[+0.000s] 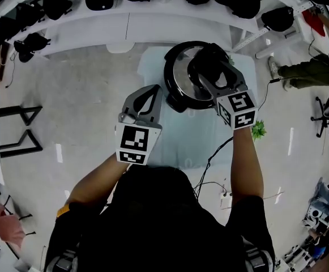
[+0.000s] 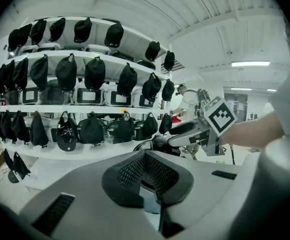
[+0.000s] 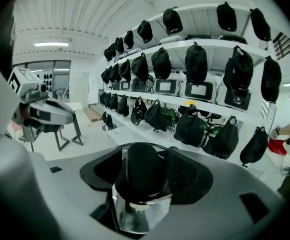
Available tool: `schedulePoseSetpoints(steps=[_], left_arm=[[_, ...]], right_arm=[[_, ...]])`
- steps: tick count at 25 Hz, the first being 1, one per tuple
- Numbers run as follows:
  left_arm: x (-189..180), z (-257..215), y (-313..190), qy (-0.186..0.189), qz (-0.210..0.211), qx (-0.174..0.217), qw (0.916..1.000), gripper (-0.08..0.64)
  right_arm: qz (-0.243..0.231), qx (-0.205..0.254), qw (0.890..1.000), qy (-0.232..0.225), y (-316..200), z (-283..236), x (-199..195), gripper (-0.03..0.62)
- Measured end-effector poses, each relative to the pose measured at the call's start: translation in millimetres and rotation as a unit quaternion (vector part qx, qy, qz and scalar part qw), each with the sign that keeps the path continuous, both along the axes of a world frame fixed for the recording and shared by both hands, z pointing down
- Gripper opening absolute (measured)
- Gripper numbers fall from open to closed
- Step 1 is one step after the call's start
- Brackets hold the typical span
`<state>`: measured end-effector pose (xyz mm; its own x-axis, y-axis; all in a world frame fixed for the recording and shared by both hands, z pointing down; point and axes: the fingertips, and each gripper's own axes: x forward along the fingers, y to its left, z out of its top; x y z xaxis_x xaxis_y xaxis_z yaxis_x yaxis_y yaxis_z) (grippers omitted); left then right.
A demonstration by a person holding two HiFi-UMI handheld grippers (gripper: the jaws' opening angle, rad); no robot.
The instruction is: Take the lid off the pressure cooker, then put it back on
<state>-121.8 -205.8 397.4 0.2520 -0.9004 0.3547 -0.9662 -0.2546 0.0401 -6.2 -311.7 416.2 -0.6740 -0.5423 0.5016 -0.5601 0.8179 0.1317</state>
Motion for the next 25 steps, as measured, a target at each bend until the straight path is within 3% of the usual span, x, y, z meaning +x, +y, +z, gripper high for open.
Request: schedulePoseSetpoints(steps=[4, 14, 25], left_arm=[[4.6, -0.9, -0.7, 0.001, 0.024, 0.005, 0.9997, 0.006], [20.8, -4.8, 17.8, -0.006, 0.046, 0.019, 0.9988, 0.006], [68.5, -23.2, 107.2, -0.005, 0.027, 0.017, 0.9995, 0.005]], right_arm=[[0.048, 0.006, 0.999, -0.024, 21.8, -14.8, 6.7, 0.279], [0.155, -0.005, 0.985, -0.074, 98.3, -14.9, 18.2, 0.054], [0.12, -0.03, 0.987, -0.101, 212.1, -28.9, 33.2, 0.021]])
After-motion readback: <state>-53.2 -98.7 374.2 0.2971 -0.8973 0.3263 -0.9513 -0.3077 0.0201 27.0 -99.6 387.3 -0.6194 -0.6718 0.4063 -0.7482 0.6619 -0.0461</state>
